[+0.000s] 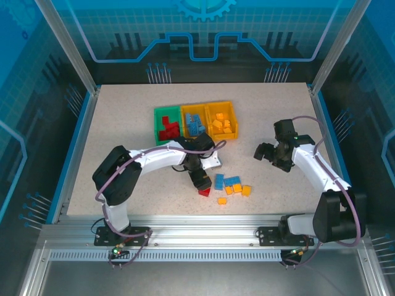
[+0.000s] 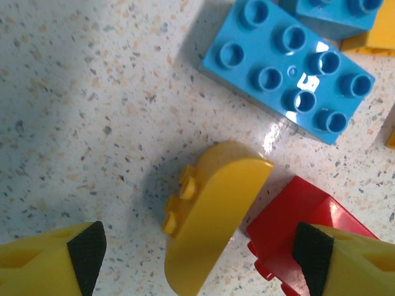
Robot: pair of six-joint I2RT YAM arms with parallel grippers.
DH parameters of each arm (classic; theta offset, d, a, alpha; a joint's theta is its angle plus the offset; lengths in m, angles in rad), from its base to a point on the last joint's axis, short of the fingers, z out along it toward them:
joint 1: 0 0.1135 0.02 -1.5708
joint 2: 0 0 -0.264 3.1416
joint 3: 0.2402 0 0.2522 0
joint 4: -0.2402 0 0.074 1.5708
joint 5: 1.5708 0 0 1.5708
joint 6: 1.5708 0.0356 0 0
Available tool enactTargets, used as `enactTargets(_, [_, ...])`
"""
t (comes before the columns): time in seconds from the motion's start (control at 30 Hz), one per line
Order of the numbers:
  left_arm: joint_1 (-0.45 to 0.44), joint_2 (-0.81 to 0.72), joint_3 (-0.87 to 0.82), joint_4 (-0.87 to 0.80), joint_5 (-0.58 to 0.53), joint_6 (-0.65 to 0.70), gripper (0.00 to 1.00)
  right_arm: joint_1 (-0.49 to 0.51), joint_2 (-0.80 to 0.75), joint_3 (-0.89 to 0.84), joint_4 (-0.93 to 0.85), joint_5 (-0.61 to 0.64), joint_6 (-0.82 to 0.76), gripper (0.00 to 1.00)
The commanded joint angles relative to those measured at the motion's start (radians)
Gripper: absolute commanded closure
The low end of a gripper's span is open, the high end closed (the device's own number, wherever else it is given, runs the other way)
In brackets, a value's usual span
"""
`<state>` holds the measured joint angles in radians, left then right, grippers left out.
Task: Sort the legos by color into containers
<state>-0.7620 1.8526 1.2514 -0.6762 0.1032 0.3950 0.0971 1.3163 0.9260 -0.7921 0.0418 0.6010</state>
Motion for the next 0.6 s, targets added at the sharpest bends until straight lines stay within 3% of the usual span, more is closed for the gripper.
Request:
enactTargets(0.0, [0.005, 0.05, 0.027, -0.016, -0.002, 0.019, 0.18, -0.015, 0.011, 0.002, -0.007, -0.002, -0.01, 0.1])
enactTargets(0.57, [0.012, 0.06, 0.02, -0.008, 0.021, -0.011, 0.44, -0.017, 0.013, 0.003, -0.013, 0.004, -0.018, 0.09])
